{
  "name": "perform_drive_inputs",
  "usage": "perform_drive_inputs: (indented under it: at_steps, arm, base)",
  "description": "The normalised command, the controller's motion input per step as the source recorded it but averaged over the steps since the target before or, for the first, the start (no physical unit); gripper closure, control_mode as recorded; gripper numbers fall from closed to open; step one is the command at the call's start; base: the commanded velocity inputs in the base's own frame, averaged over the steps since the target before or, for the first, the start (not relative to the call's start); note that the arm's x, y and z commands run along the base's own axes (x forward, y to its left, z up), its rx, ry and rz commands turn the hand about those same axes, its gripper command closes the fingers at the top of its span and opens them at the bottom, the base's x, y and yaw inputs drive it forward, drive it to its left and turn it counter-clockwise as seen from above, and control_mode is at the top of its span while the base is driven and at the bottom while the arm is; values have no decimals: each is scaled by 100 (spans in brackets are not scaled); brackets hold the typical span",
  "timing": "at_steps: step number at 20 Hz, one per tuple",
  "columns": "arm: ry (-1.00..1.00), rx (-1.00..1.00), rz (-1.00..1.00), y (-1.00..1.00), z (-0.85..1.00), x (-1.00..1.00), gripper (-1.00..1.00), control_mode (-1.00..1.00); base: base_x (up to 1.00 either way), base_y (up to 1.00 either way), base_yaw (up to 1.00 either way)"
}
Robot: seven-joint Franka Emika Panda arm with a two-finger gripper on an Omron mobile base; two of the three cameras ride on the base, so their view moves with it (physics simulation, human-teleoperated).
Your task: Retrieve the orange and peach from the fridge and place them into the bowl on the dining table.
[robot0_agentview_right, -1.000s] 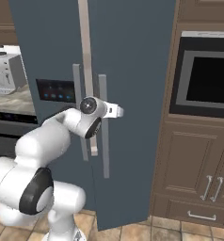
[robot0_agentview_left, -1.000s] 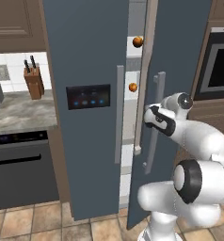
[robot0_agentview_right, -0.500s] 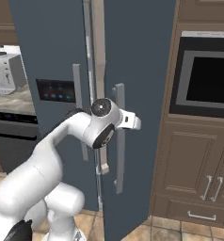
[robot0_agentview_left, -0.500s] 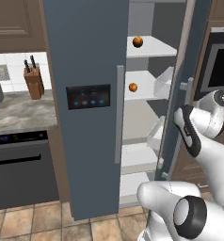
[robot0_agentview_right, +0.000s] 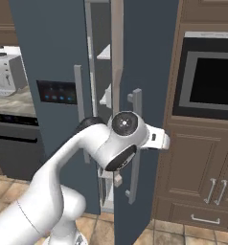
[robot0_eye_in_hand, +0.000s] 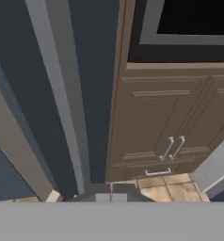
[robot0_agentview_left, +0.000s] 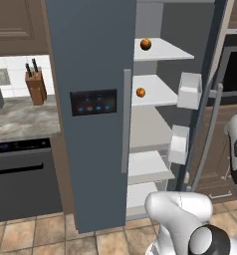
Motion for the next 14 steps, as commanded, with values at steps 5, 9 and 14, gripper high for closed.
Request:
perform_drive_inputs:
  at_steps: [5, 9, 14]
  arm:
    - [-9, -16, 0, 38, 60, -99, 100, -100]
    - [-1, -28, 0, 94, 69, -70, 100, -100]
    - [0, -32, 0, 100, 73, -34, 100, -100]
  base:
    - [0, 0, 0]
    - [0, 0, 0]
    - [0, 0, 0]
